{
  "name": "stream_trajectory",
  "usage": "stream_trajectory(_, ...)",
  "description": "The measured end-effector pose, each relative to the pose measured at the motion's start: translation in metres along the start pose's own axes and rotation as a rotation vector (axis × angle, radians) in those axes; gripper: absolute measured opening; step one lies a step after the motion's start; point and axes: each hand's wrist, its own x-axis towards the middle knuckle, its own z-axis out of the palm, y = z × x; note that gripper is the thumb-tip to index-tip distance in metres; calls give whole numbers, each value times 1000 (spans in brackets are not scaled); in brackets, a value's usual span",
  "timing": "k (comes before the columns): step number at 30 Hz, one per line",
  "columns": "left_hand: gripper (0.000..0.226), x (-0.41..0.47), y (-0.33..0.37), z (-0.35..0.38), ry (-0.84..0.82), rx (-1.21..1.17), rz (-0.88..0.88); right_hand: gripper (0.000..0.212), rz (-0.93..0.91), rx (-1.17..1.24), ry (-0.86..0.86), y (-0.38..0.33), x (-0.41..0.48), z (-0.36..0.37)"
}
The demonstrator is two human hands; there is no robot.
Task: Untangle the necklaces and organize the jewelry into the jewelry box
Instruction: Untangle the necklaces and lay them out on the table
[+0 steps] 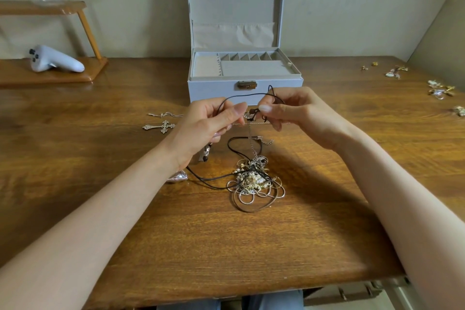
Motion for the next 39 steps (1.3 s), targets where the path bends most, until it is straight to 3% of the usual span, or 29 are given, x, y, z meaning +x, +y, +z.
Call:
stream_trajectory(7, 10, 0, -2, -2, -66, 0, 1, 16, -21, 62, 15, -1, 0, 0)
stream_trajectory(13, 26, 2, -6, 1, -55, 60, -50, 14, -28, 109, 27, 1, 1, -1)
stream_trajectory(17, 15, 0, -4, 6, -72, 121, -74, 12, -28, 137, 56, 1, 2, -2)
stream_trajectory(21, 18, 3, -5, -1, 19, 297, -31, 15, -21, 64, 110, -1, 1, -5)
stream_trajectory(23, 15, 5, -4, -11, 79, 348, -55, 20, 33, -3, 162, -2, 0, -10)
stream_trajectory(27, 3, 8, 2, -34, 150, 221, -114, 40, 163, -22, 266, 2, -1, -29)
stream_trajectory(31, 11, 8, 8, -54, 169, 283, -148, 30, 267, -71, 312, 6, -6, -49)
stream_trajectory(34, 9, 7, 8, -67, 137, 440, -208, 18, 340, -249, 367, 13, -9, -59)
stream_trajectory(39, 8, 6, 3, -80, 83, 593, -339, 10, 455, -374, 314, 18, -13, -69)
